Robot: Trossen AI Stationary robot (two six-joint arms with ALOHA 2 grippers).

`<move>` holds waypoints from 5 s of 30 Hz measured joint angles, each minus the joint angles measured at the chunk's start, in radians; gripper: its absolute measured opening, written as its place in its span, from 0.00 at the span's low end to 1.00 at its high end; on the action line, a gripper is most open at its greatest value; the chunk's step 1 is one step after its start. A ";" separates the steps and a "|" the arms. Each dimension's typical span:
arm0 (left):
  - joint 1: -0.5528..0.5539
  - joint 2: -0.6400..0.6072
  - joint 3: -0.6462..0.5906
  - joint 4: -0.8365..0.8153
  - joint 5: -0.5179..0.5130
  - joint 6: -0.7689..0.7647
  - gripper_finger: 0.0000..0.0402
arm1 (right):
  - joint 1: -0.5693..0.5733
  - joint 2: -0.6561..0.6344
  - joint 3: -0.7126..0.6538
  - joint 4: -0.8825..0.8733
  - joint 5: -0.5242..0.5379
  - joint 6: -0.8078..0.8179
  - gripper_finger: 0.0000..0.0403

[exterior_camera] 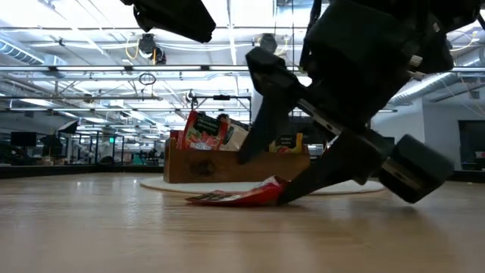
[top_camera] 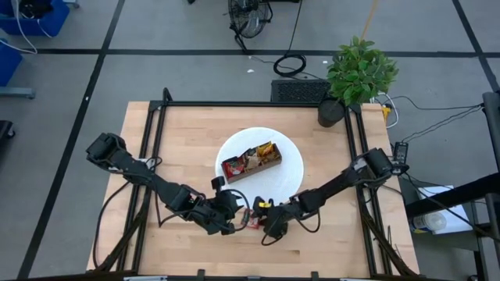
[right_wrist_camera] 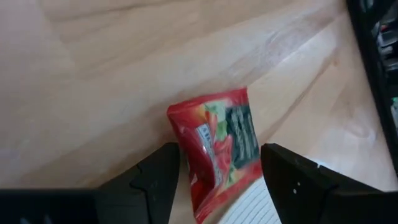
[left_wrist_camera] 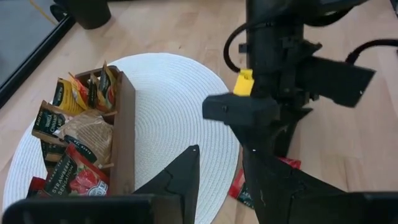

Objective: Pick & Place Tea
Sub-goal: Put the red tea bag into the left section of the wooden organizer

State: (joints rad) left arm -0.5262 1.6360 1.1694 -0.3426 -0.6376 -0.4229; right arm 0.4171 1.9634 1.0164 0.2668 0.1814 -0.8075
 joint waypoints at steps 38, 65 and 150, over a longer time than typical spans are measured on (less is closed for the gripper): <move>0.003 0.000 0.000 0.002 0.004 -0.028 0.32 | 0.150 -0.038 -0.006 0.010 0.598 -0.058 0.00; 0.164 0.000 0.000 -0.004 0.041 -0.320 0.32 | 0.108 -0.040 -0.003 0.351 0.889 -0.256 0.00; 0.348 0.066 0.001 -0.289 0.156 0.267 0.00 | 0.080 -0.042 -0.003 0.322 0.862 0.018 0.17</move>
State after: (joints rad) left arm -0.1787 1.7023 1.1702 -0.6315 -0.4820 -0.1560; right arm 0.4969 1.9213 1.0138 0.5885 1.0431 -0.7894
